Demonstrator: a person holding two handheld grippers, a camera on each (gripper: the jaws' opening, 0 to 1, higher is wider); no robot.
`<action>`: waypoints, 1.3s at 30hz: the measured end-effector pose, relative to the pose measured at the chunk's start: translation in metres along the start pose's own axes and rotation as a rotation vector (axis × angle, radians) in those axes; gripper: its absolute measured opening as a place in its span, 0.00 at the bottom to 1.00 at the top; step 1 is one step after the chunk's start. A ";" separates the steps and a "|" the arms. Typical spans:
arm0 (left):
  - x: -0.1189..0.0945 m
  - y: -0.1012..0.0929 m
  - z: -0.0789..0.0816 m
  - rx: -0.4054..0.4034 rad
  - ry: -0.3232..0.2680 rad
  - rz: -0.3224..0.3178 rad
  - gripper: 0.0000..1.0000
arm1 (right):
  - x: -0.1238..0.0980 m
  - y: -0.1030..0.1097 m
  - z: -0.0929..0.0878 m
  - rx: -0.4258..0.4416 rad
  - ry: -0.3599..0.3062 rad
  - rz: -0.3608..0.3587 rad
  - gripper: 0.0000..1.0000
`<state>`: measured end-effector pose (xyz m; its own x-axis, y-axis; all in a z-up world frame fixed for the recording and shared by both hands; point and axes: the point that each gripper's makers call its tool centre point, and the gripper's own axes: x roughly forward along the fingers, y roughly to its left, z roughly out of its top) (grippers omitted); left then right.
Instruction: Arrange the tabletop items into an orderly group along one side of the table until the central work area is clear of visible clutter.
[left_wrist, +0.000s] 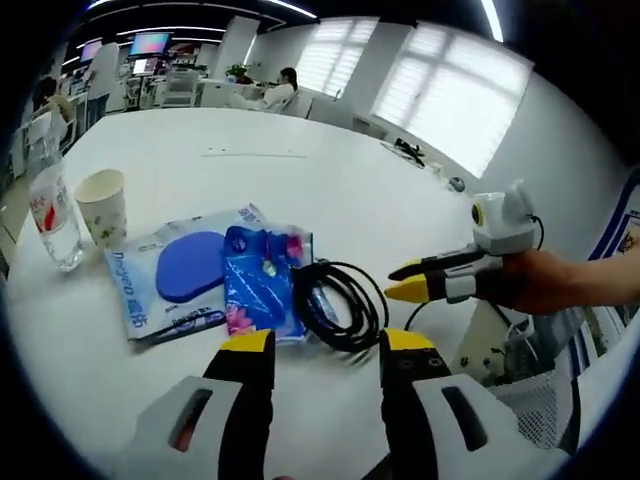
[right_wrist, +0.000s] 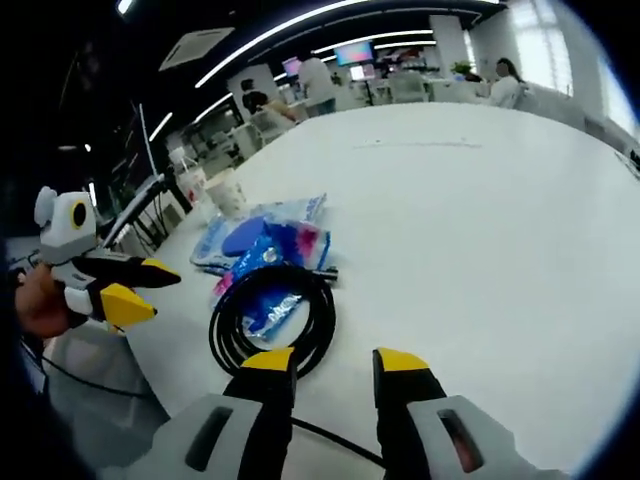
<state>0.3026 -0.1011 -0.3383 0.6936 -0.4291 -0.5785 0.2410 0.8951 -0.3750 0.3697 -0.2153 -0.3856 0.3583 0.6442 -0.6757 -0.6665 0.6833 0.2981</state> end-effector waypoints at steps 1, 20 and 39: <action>0.003 -0.003 0.001 0.002 0.003 -0.002 0.40 | 0.000 0.000 0.001 0.001 -0.003 0.003 0.29; 0.043 0.009 0.001 -0.032 0.064 0.029 0.34 | 0.015 0.006 0.007 0.056 0.005 0.050 0.25; 0.061 0.014 -0.014 -0.028 0.194 0.112 0.11 | 0.037 0.010 0.000 0.063 0.077 0.008 0.09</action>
<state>0.3383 -0.1163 -0.3889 0.5706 -0.3444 -0.7455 0.1486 0.9361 -0.3187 0.3763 -0.1842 -0.4077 0.3007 0.6230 -0.7221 -0.6257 0.7003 0.3436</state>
